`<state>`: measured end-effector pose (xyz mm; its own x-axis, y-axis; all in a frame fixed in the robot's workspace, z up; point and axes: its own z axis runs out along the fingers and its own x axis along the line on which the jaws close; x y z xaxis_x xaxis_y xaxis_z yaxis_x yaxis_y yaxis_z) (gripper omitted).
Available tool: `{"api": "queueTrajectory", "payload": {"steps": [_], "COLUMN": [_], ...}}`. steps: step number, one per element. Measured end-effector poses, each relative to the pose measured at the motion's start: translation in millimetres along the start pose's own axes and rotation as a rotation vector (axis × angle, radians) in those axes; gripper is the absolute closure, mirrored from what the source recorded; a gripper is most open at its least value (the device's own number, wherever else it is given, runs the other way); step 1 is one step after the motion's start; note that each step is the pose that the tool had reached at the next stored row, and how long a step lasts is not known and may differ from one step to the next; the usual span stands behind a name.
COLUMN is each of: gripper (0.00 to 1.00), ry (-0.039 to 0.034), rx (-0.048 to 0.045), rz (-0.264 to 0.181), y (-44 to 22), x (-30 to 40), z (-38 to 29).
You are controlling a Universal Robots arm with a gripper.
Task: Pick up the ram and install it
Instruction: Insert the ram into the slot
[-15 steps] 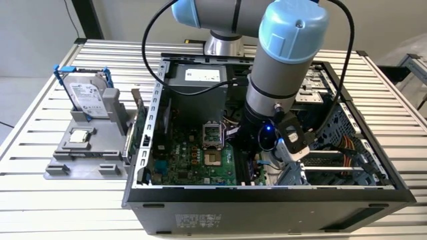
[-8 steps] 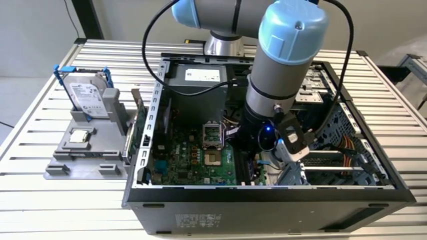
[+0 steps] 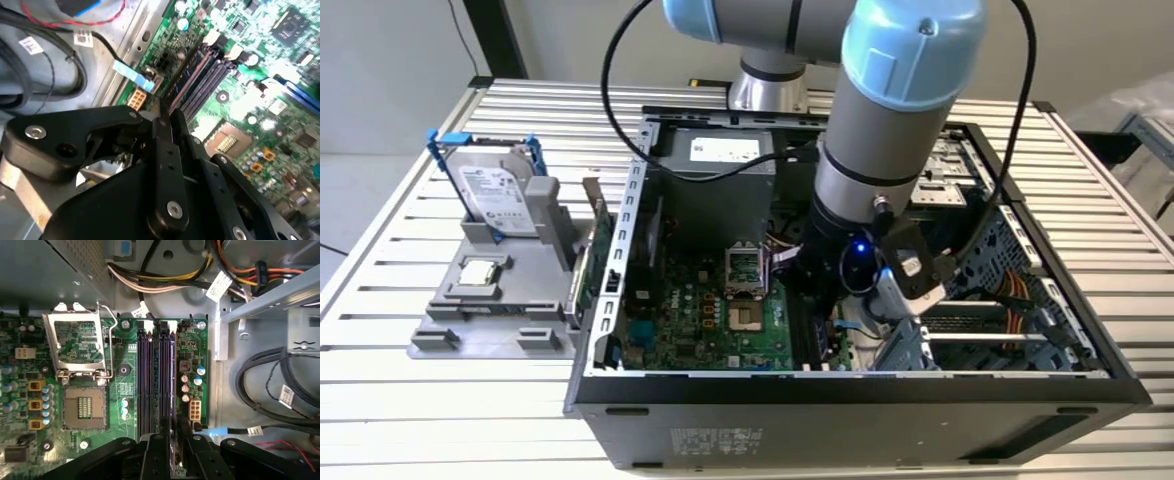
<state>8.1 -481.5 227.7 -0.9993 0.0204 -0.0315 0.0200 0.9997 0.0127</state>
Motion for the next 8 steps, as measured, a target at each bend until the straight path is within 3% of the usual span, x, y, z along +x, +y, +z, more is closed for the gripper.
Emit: {"api": "queueTrajectory", "payload": {"steps": [4, 8], "gripper": [0.00, 0.00], "ry": [0.0000, -0.0001], "rx": [0.0000, -0.0004], "rz": [0.000, 0.000], "y": [0.2, 0.3], "x": [-0.6, -0.7], "z": [-16.6, -19.5]}}
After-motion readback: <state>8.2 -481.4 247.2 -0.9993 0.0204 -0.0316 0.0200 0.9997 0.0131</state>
